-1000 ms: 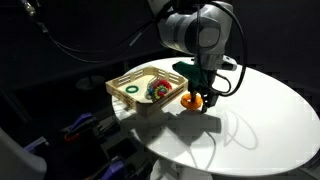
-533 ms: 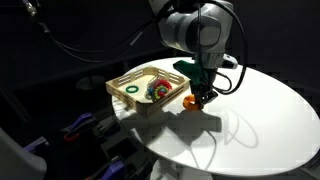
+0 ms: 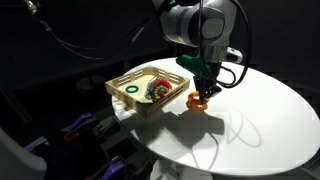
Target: Put the orange ring on the tray
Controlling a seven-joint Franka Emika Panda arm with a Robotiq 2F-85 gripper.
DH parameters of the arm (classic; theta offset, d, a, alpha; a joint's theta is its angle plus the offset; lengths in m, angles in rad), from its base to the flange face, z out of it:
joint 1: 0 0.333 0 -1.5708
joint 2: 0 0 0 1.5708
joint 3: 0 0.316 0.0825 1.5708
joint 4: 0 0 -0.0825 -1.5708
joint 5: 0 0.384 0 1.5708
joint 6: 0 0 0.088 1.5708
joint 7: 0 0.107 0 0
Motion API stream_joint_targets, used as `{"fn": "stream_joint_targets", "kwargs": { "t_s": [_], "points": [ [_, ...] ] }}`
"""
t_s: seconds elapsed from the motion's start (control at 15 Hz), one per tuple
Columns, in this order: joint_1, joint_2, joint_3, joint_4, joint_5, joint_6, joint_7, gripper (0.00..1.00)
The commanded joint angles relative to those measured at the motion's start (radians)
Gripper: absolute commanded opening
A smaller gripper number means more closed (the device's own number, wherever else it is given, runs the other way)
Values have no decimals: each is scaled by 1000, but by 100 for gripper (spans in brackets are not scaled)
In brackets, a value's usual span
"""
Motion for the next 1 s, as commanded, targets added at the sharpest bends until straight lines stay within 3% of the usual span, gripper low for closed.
{"fn": "stream_joint_targets", "kwargs": {
  "t_s": [0.0,0.93],
  "points": [
    [6,-73,-1,-20,14,-44,21,5],
    [2,-298,84,-149,92,-126,-90,5]
  ]
}}
